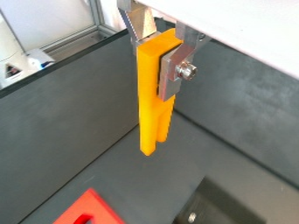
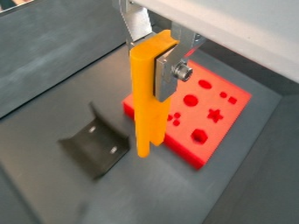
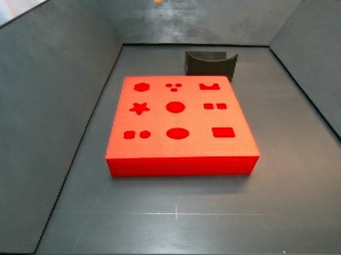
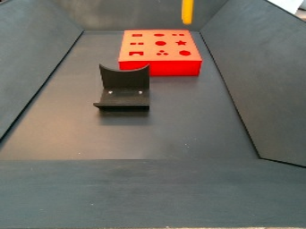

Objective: Pick up the square-circle object. Move up. Move to above the board. Insert the square-circle object.
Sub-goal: Move to above the board.

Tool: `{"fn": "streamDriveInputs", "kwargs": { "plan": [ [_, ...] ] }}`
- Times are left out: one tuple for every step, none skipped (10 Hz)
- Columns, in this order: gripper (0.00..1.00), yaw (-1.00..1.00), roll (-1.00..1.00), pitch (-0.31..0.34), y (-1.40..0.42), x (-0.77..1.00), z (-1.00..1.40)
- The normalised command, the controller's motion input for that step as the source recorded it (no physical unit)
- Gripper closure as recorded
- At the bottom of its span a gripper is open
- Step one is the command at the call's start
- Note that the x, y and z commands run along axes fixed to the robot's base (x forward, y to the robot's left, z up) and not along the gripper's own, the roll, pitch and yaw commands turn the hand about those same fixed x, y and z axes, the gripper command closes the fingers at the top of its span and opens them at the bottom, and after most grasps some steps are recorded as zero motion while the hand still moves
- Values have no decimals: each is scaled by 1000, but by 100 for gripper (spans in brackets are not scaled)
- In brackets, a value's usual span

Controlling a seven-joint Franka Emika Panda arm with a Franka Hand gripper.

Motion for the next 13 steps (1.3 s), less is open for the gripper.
{"fn": "streamDriveInputs", "kwargs": {
  "plan": [
    [100,11,-11,6,-1000,50,45],
    [100,9,-7,10,-1000,51,49],
    [100,9,-7,15,-1000,53,52],
    [100,4,-11,30,-1000,57,55],
    [100,10,-15,37,-1000,62,56],
    [100,5,-5,55,-1000,78,56],
    [100,6,-14,65,-1000,87,56],
    [100,2,11,82,-1000,112,59],
    [100,10,10,89,-1000,124,63],
    [100,7,17,108,-910,147,63],
    [100,9,34,123,-559,129,49],
    [100,10,47,127,-409,115,40],
    [100,9,57,125,-246,98,33]
  ]
}}
